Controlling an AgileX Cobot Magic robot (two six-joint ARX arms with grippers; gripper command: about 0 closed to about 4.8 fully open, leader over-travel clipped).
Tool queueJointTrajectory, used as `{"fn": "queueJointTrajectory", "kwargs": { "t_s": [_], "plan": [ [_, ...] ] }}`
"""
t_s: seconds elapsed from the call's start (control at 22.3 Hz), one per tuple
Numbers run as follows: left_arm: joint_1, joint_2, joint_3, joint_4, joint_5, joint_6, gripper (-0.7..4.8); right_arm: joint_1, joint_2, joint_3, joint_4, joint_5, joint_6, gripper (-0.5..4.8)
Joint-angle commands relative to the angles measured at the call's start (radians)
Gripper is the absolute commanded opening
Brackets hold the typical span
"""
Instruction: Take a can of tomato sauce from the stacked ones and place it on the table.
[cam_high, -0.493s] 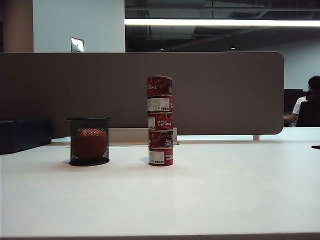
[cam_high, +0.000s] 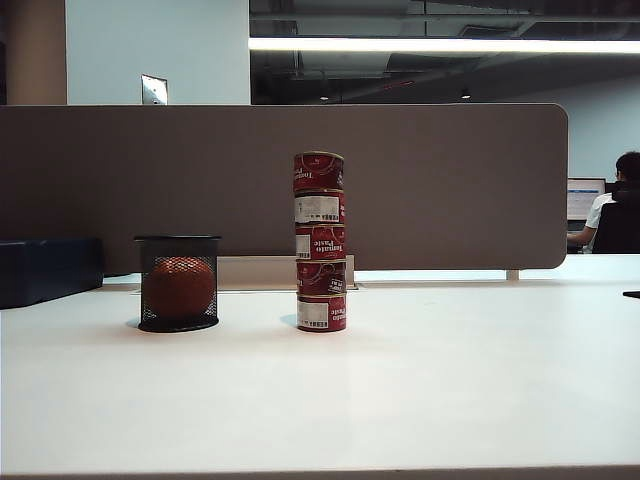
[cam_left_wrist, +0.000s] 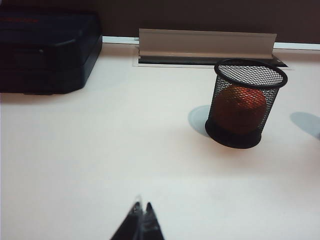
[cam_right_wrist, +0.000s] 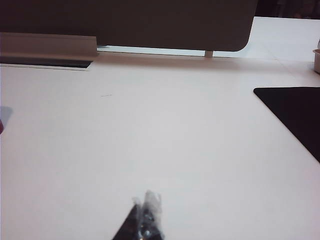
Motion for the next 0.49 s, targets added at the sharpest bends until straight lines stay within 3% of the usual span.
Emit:
{"fn": "queueJointTrajectory", "kwargs": {
  "t_s": [0.04,0.22,0.49],
  "plan": [
    [0.002,0.001,0.003,0.014,-0.004,0.004,-0.05,0.0,-0.001,0.004,0.039,0.0,-0.002,-0.05],
    [0.002,0.001,0.006,0.033,0.003,0.004,-0.05,0.0,-0.001,0.038,0.066,0.001,0.058,-0.05],
    [0.002,0.001,0.006,0.151,0.183,-0.003,-0.05,0.005,0.003,0.181,-0.068,0.006,0.083,-0.05]
  ]
}}
